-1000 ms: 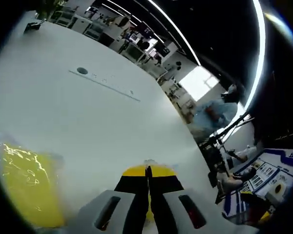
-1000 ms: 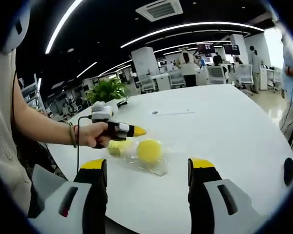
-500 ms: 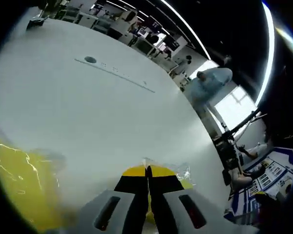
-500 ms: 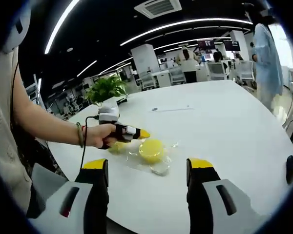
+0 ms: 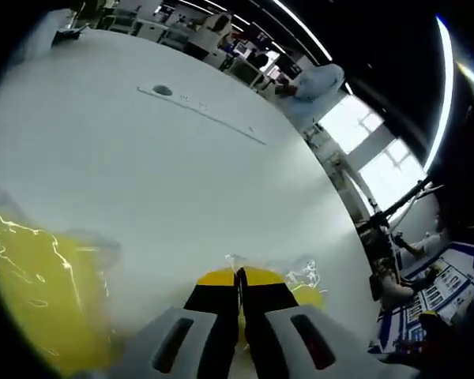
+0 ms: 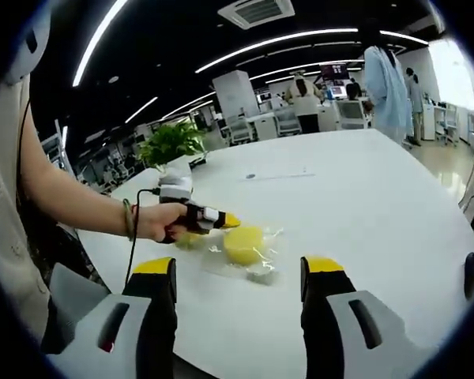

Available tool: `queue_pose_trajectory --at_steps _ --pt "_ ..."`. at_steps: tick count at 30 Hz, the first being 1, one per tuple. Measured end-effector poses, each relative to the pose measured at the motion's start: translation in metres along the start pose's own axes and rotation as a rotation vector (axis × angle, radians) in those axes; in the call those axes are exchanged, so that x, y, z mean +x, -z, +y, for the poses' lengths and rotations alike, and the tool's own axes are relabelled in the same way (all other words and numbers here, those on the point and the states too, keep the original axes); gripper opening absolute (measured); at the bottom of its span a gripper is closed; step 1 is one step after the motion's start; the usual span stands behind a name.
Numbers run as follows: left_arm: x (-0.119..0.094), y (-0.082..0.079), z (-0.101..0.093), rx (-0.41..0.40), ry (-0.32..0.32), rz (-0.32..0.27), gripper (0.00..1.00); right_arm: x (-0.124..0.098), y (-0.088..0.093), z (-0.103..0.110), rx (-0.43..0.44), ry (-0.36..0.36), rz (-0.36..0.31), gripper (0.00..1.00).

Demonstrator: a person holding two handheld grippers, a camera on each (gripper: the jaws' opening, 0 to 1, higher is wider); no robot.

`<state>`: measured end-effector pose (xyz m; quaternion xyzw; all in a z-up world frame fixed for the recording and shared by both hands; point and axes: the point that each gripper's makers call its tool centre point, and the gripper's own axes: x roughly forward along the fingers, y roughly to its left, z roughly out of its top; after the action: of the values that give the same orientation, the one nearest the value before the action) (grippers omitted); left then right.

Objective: Compare the silicone blocks by pressing each to a similar depth, holding the contact briefly, and releasing to observe deformation and rebound differences across the visible hardness samples.

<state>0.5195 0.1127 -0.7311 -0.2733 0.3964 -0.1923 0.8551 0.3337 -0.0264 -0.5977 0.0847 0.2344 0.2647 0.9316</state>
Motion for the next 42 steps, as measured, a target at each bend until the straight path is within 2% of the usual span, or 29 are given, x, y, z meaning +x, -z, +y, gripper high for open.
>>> queue_pose_trajectory --at_steps 4,6,8,11,16,22,24,27,32,42 --pt "-0.001 0.000 0.001 0.034 -0.003 0.003 0.01 0.000 0.000 0.001 -0.002 -0.002 0.001 0.59" --pt "-0.002 -0.004 0.008 0.097 -0.041 -0.005 0.07 0.001 0.000 0.002 -0.009 -0.004 0.004 0.58" --pt "-0.004 -0.005 0.009 0.122 -0.050 -0.008 0.11 0.002 0.001 0.002 -0.010 -0.006 0.009 0.58" --pt "-0.009 -0.013 0.011 0.129 -0.062 -0.024 0.13 0.003 0.000 0.004 -0.012 -0.011 0.005 0.58" --pt "-0.016 -0.026 0.018 0.161 -0.096 -0.046 0.26 0.004 -0.001 0.007 -0.013 -0.017 0.003 0.58" --pt "-0.025 -0.037 0.021 0.205 -0.100 -0.066 0.28 0.008 -0.002 0.012 -0.017 -0.029 -0.004 0.59" --pt "-0.029 -0.042 0.018 0.219 -0.094 -0.078 0.30 0.010 -0.003 0.014 -0.023 -0.036 -0.006 0.59" --pt "-0.035 -0.047 0.013 0.267 -0.084 -0.085 0.34 0.012 -0.002 0.017 -0.026 -0.045 -0.002 0.58" --pt "-0.048 -0.058 0.007 0.362 -0.076 -0.098 0.36 0.014 -0.006 0.022 -0.037 -0.053 -0.016 0.59" --pt "-0.088 -0.071 -0.014 0.476 -0.041 -0.159 0.41 0.013 -0.013 0.027 -0.048 -0.050 -0.026 0.60"
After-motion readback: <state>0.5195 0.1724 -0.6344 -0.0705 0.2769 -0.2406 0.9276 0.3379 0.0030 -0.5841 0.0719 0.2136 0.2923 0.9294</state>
